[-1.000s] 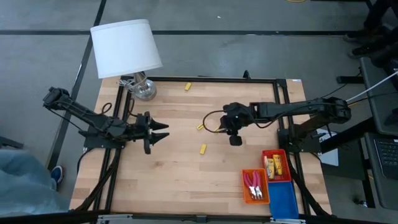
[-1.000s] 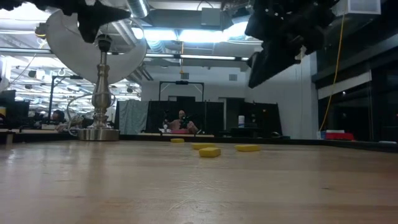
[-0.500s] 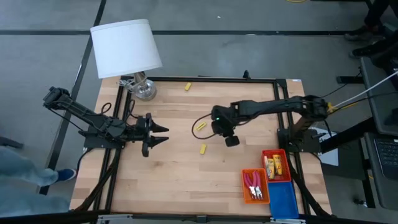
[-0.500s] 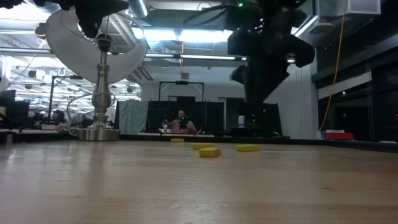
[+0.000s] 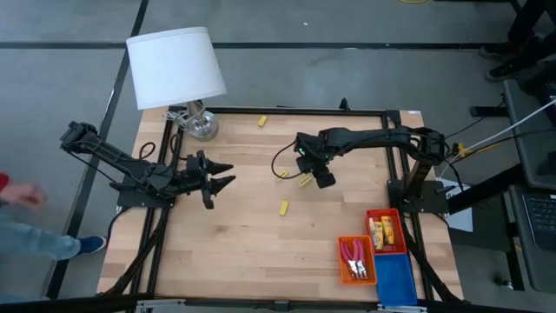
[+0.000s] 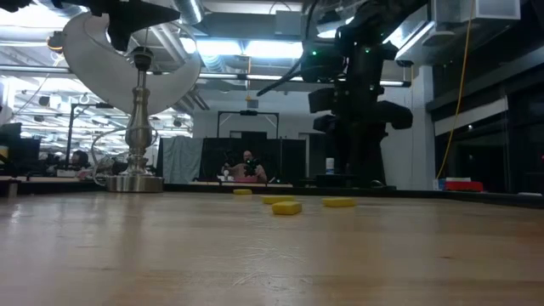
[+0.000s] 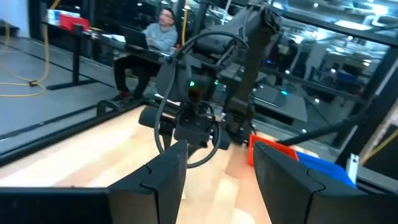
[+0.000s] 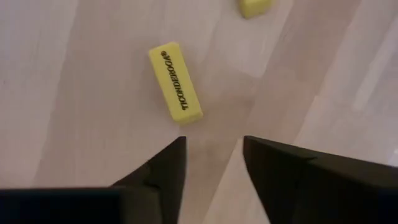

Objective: Pick & Place School Supplies
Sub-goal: Put the yellow eraser into the blue basket

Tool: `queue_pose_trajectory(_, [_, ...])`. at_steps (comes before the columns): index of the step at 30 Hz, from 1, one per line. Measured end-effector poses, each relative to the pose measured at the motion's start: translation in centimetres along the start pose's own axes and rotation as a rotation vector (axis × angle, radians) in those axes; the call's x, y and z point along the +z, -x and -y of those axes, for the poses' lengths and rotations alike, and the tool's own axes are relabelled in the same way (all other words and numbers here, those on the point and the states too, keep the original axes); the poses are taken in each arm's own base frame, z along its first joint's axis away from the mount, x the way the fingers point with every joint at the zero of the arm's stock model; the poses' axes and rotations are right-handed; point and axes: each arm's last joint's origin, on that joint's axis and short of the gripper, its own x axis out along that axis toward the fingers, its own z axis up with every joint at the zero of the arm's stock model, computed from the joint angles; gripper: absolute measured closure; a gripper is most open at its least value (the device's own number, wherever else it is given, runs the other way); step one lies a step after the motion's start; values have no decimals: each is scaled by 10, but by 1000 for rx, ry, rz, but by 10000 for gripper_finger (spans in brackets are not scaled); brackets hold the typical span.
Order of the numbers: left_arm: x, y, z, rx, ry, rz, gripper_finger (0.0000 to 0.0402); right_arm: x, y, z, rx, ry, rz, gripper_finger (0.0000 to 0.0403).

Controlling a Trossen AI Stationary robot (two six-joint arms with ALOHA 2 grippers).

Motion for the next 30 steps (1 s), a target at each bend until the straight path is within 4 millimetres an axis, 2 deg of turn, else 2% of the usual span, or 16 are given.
queue_pose_trajectory(5, [0, 0, -1, 28, 12, 11, 221, 3, 0, -4, 42, 57, 30, 170])
queue_pose_trajectory(9, [-2, -3, 1, 47, 13, 17, 221, 9, 0, -9, 34, 129, 56, 151])
queue_pose_trajectory(21, [-6, -8, 4, 47, 14, 17, 221, 9, -15, -18, -8, 176, 95, 186])
queue_pose_trajectory(24, [-6, -8, 4, 46, 13, 16, 221, 7, -21, -24, 4, 185, 84, 189])
queue_pose_trajectory(30, [-6, -8, 5, 38, 3, 13, 221, 15, -27, -29, -19, 196, 115, 188])
